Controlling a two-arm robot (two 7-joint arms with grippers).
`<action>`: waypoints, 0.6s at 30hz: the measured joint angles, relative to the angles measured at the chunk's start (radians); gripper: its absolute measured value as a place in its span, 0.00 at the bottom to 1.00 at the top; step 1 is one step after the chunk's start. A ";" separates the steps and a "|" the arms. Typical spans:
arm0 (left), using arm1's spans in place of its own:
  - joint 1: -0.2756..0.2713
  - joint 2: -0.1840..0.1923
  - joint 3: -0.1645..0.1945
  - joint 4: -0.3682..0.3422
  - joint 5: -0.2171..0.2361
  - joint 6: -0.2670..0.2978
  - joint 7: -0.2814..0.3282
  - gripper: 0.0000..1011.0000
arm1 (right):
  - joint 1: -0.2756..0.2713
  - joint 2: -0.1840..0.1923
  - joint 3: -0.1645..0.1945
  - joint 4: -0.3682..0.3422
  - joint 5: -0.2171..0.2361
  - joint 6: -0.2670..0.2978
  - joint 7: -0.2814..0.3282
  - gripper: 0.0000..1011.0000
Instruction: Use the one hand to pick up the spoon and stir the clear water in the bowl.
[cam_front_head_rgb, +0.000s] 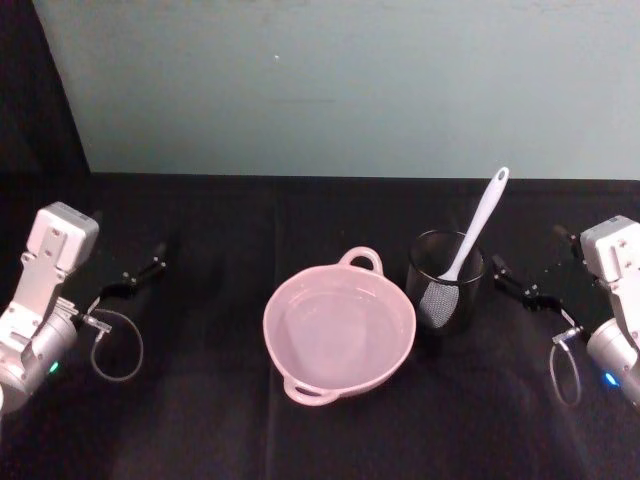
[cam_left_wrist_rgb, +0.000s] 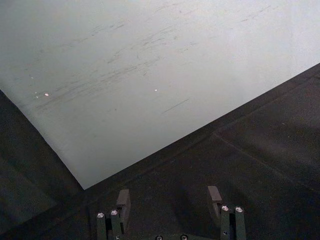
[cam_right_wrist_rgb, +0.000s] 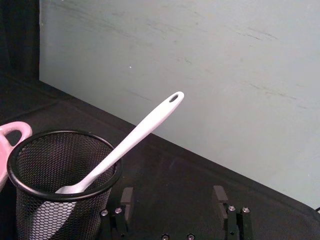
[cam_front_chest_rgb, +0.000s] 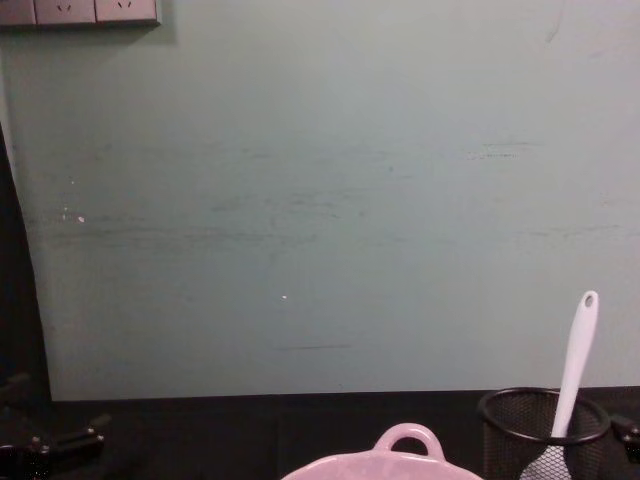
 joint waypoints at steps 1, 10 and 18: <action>0.000 0.000 0.000 0.000 0.000 0.000 0.000 0.99 | 0.000 0.000 0.000 0.000 0.000 0.000 0.000 0.99; 0.000 0.000 0.000 0.000 0.000 0.000 0.000 0.99 | 0.000 0.000 0.000 0.000 0.000 0.000 0.000 0.99; 0.000 0.000 0.000 0.000 0.000 0.000 0.000 0.99 | 0.000 0.000 0.000 0.000 0.000 0.000 0.000 0.99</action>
